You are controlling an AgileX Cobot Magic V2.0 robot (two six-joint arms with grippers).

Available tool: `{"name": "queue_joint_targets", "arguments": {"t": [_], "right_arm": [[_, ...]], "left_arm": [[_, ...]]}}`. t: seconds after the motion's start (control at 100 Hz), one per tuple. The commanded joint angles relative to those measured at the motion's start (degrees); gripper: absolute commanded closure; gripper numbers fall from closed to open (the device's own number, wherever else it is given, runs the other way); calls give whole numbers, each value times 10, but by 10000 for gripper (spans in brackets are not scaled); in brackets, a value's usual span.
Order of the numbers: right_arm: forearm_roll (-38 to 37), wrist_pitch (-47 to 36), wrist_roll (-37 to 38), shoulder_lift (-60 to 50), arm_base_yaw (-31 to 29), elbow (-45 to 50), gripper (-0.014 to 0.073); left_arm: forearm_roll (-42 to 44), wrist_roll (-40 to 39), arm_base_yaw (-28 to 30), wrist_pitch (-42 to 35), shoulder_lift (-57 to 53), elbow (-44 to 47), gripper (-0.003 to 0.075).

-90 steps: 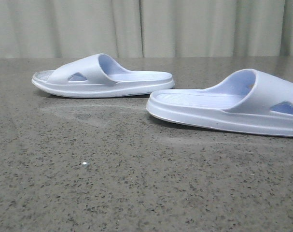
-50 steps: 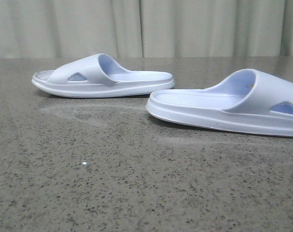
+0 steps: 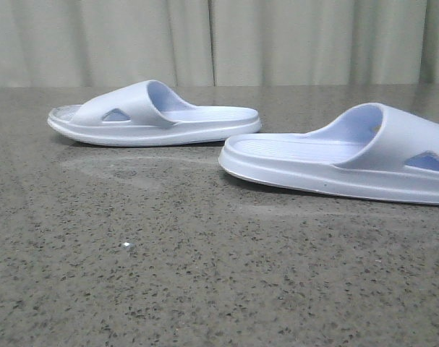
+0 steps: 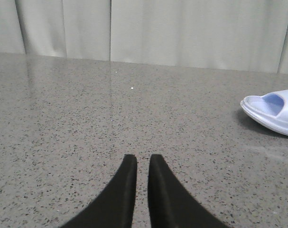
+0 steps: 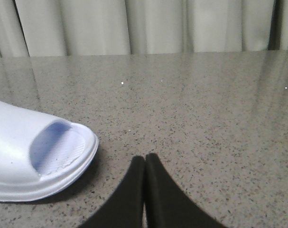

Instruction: Insert blue slippers together front up

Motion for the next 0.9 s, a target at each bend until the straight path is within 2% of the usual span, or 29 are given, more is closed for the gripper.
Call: {"name": "queue_joint_targets", "arguments": {"t": [0.0, 0.16, 0.33, 0.49, 0.63, 0.75, 0.84, 0.89], "right_arm": [[-6, -71, -2, -13, 0, 12, 683], [1, -103, -2, -13, 0, 12, 683], [133, -131, -2, -13, 0, 12, 683], [195, -146, -2, -13, 0, 12, 683], [264, -126, -2, -13, 0, 12, 683], [321, -113, -2, -13, 0, 2, 682], [314, -56, -2, -10, 0, -34, 680], [300, -24, -4, 0, 0, -57, 673]], "left_arm": [[-3, -5, 0, -42, -4, 6, 705], [-32, -5, 0, -49, -4, 6, 705], [-123, -5, 0, -83, -4, 6, 705], [-196, -5, 0, -104, -4, 5, 705], [-273, -5, 0, -122, -4, 4, 705], [-367, -5, 0, -108, -4, -9, 705], [-365, -5, 0, -64, -2, -40, 705], [-336, -4, 0, -32, 5, -66, 705]]}}
